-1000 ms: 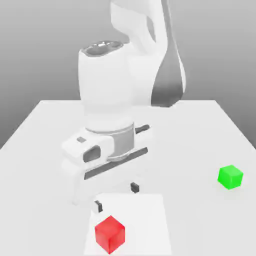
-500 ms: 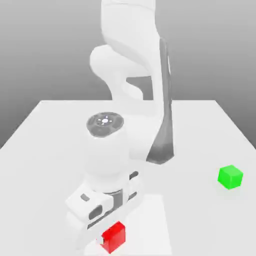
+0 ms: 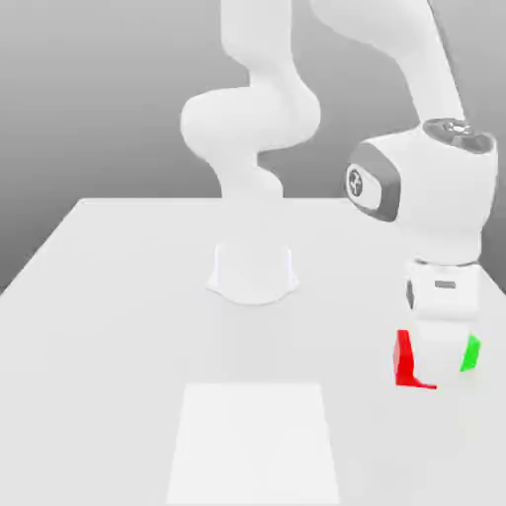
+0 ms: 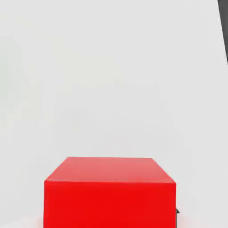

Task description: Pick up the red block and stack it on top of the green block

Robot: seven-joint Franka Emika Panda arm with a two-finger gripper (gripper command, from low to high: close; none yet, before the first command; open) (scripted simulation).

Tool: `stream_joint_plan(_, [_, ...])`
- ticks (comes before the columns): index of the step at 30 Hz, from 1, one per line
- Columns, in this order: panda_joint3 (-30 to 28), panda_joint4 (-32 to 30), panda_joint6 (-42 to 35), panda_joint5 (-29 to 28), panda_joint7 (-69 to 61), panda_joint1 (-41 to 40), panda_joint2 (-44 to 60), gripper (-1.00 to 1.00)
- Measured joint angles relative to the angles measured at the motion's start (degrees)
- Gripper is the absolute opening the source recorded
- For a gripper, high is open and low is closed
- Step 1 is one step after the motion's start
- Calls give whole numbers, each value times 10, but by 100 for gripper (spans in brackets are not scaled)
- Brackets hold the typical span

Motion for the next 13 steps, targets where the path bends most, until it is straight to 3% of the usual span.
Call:
stream_joint_plan(4, [38,-30,1,-15,-5,91,-34,-100])
stream_joint_plan(9, [33,-32,85,-51,18,98,47,-100])
stream_joint_plan(10, [28,-31,103,-60,24,100,66,100])
stream_joint_plan(13, [28,-31,103,-60,25,100,66,100])
